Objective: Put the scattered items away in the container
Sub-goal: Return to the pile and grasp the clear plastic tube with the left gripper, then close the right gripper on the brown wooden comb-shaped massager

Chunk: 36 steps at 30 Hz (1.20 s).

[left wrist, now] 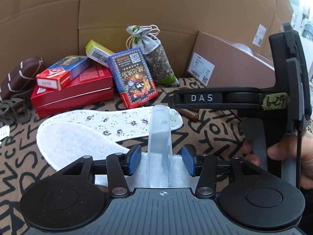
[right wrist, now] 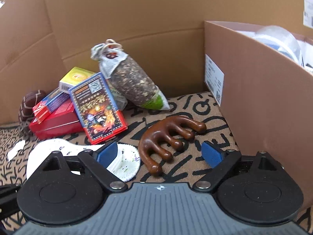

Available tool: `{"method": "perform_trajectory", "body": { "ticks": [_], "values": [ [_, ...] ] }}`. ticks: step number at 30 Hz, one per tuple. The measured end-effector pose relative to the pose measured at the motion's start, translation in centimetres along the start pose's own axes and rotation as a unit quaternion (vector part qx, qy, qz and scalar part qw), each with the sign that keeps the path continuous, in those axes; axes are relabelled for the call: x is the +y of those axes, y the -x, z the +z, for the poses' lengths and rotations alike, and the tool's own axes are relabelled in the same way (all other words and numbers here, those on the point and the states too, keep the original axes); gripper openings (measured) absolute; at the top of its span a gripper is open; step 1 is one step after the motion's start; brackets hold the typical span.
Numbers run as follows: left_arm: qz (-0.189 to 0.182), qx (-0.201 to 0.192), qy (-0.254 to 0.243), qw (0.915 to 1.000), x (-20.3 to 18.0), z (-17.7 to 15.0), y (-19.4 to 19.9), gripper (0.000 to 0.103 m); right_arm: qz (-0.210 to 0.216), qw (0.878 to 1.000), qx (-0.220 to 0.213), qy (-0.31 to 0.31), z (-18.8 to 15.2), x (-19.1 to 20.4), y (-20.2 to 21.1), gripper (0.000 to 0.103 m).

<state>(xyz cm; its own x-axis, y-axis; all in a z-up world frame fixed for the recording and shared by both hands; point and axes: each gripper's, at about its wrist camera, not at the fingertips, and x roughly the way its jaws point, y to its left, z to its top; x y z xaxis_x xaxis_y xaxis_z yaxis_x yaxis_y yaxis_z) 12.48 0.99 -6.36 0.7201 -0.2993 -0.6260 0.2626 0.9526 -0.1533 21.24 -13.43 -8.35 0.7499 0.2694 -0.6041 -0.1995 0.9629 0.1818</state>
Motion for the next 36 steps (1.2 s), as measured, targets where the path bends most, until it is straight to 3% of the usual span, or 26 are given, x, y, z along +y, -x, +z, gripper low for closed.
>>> {"method": "perform_trajectory", "body": {
  "ticks": [8, 9, 10, 11, 12, 18, 24, 33, 36],
  "values": [
    [0.006, 0.006, -0.012, 0.9999, -0.4, 0.5, -1.6, 0.06, -0.029, 0.999, 0.003, 0.029, -0.3, 1.0, -1.5, 0.088],
    [0.012, 0.006, -0.016, 0.9998, -0.5, 0.4, -1.6, 0.046, -0.033, 0.999, 0.0, 0.036, -0.4, 1.1, -1.5, 0.083],
    [0.017, 0.007, -0.016, 0.9997, -0.4, 0.4, -1.5, 0.039, -0.034, 0.999, -0.001, 0.037, -0.4, 1.0, -1.3, 0.078],
    [0.019, 0.008, -0.013, 0.9997, -0.3, 0.5, -1.5, 0.027, -0.032, 0.999, -0.001, 0.035, -0.4, 0.8, -1.1, 0.065],
    [0.022, 0.009, -0.01, 0.9997, -0.1, 0.5, -1.5, 0.027, -0.031, 0.999, 0.001, 0.035, -0.4, 0.7, -0.8, 0.06],
    [0.029, 0.017, -0.012, 0.9994, -0.3, 0.4, -0.7, 0.026, -0.024, 0.999, 0.011, 0.045, -1.2, 0.2, 0.9, 0.06],
    [0.032, 0.012, -0.002, 0.9994, -0.4, -0.6, 1.8, 0.026, 0.009, 0.998, 0.022, 0.06, -3.3, 0.4, 4.0, 0.06],
    [0.039, 0.008, -0.013, 0.9991, -1.4, -3.5, 6.5, 0.026, 0.059, 0.992, 0.04, 0.101, -6.5, 1.4, 8.8, 0.06],
    [0.041, 0.018, -0.01, 0.999, -1.5, -4.7, 7.3, 0.027, 0.055, 0.991, 0.037, 0.113, -7.3, 1.8, 9.6, 0.061]
  ]
}}
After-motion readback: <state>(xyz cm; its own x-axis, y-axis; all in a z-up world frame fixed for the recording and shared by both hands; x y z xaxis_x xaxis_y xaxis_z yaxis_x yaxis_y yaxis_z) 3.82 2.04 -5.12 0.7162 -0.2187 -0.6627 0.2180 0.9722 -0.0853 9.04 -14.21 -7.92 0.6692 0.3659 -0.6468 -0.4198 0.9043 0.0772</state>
